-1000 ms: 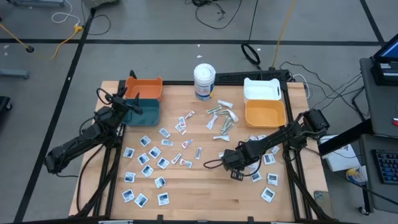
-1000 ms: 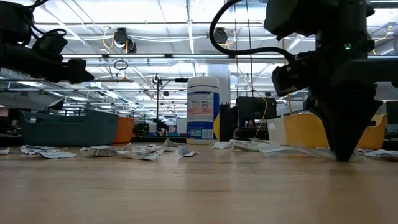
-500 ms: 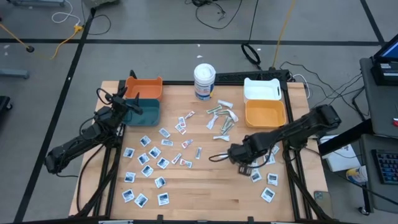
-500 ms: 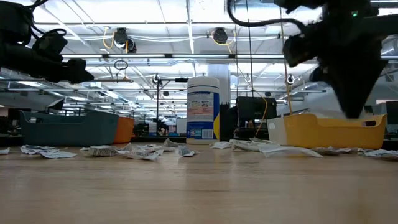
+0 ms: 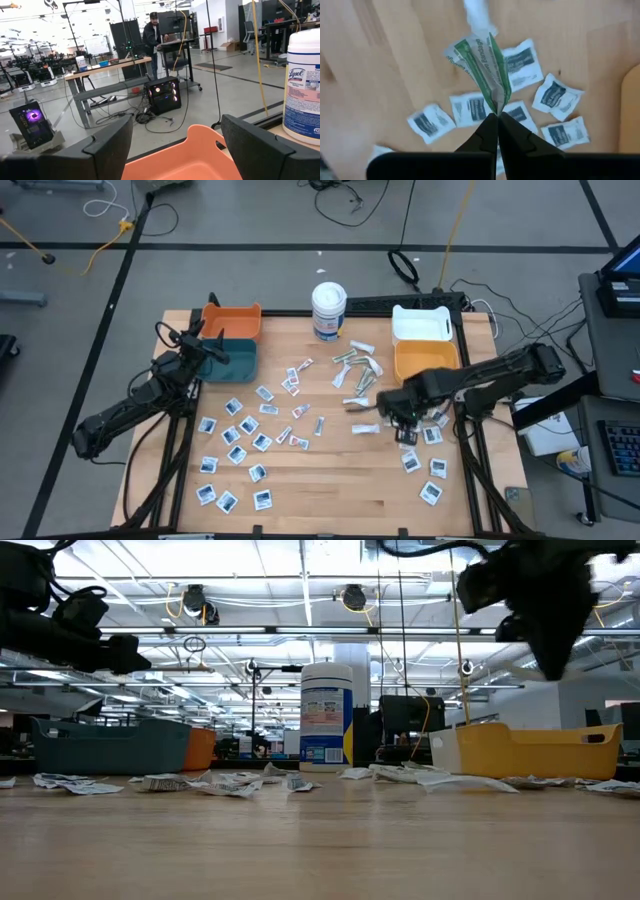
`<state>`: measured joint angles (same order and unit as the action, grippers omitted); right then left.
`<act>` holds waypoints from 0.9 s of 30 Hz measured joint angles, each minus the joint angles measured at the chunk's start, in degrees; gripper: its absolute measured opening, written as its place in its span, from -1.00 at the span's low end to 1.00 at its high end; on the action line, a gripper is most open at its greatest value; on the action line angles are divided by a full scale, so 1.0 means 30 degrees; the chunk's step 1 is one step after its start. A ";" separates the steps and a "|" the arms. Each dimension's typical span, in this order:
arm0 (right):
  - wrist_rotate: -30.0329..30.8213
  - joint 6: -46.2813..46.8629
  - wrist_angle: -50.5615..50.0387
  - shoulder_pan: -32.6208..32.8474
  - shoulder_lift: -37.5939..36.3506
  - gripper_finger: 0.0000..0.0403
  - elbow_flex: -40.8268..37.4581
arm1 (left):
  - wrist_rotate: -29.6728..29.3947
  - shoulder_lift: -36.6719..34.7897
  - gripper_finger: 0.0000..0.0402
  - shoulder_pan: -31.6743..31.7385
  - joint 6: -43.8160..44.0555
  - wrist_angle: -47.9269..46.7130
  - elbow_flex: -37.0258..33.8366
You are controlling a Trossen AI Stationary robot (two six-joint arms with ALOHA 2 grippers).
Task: Pick & Place First Aid Supplies
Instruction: Put the green bandage into the white bin
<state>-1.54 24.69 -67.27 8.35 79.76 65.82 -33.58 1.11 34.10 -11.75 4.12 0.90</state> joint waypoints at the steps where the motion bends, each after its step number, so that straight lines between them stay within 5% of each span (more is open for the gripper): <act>1: 0.0245 0.0008 -0.0115 -0.0511 -0.0159 -0.99 0.0000 | 0.0000 0.0001 0.53 0.0004 0.0000 0.0000 0.0001; 11: 0.3480 -0.0471 -0.1453 -0.6955 -0.1494 -0.99 0.0000 | 0.0001 0.0002 0.53 0.0004 0.0000 -0.0003 -0.0002; 27: 0.4079 0.1984 -0.1164 -1.7513 -0.1556 -0.98 0.0000 | 0.0000 0.0002 0.53 -0.0002 0.0000 0.0000 0.0001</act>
<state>10.70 30.64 -70.76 -44.19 75.09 65.82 -33.58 1.12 34.09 -11.75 4.12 0.91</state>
